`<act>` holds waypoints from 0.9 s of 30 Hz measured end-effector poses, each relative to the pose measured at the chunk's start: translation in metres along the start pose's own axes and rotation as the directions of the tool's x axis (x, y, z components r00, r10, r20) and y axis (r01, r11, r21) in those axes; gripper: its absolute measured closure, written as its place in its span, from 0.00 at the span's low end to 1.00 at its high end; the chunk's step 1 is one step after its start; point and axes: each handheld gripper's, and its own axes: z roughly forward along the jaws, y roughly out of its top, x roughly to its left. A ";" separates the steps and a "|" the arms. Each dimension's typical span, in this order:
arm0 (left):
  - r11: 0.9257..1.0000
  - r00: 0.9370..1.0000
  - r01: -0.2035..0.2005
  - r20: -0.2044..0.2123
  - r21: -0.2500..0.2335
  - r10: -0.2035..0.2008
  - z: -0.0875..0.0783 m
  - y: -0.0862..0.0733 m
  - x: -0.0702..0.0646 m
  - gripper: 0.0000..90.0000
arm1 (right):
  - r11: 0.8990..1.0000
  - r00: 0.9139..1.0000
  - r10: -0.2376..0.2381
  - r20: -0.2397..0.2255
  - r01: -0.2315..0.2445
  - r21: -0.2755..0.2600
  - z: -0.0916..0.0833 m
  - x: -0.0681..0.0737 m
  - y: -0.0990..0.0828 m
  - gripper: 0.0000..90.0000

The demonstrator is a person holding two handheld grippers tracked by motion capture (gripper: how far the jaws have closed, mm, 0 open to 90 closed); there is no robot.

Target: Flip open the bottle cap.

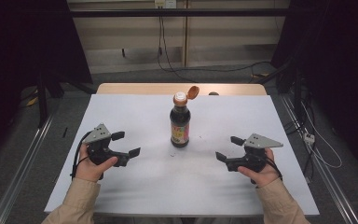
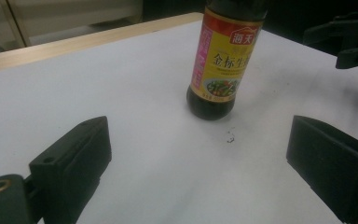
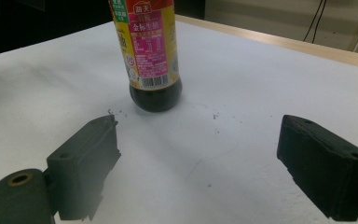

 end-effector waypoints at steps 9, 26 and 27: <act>1.000 1.000 0.007 -0.007 -0.004 -0.008 -0.007 -0.006 0.002 0.07 | 1.000 1.000 0.007 0.009 -0.007 -0.006 -0.010 -0.001 -0.005 0.14; 1.000 1.000 0.022 -0.017 0.007 -0.022 -0.019 -0.021 0.005 0.07 | 1.000 1.000 0.022 0.019 -0.022 0.004 -0.022 -0.004 -0.021 0.14; 1.000 1.000 0.025 -0.016 0.004 -0.025 -0.018 -0.022 0.005 0.07 | 1.000 0.999 0.027 0.022 -0.027 0.003 -0.023 -0.004 -0.021 0.14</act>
